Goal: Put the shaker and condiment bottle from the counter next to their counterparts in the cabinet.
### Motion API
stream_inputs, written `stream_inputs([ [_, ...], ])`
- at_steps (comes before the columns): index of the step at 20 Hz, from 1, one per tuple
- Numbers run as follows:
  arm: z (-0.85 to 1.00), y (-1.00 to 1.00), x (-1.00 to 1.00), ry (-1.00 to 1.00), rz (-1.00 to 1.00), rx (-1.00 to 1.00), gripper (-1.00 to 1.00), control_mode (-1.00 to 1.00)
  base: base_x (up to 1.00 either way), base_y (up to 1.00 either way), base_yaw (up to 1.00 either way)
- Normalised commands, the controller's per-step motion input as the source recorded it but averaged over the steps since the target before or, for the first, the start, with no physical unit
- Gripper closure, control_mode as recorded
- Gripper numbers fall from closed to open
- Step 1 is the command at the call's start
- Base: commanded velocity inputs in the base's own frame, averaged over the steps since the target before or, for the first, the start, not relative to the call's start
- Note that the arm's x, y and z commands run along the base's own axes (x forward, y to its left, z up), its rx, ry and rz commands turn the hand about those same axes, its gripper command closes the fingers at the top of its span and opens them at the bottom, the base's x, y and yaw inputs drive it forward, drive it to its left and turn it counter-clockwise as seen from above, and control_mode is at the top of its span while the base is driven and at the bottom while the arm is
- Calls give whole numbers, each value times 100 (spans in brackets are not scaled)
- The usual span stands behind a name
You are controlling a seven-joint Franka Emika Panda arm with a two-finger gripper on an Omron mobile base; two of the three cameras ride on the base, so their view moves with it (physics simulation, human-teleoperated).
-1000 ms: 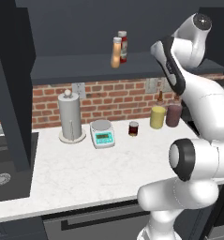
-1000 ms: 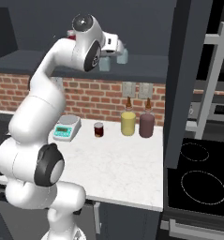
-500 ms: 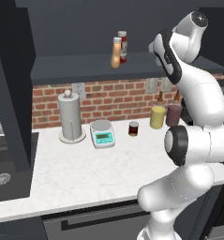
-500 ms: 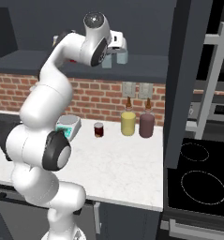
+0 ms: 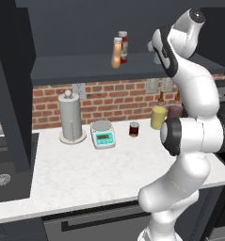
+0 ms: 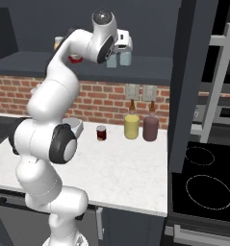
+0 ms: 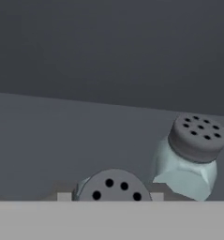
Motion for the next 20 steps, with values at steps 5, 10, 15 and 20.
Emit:
stream_inputs([
  [5,-40,-4,22,0,0,0,100,-100,0,0,0],
  [10,-45,-8,3,-1,0,0,-100,-100,0,0,0],
  [15,-35,-8,0,-4,0,0,-100,-100,0,0,0],
  [20,-26,-5,-7,-12,1,0,-100,-100,0,0,0],
])
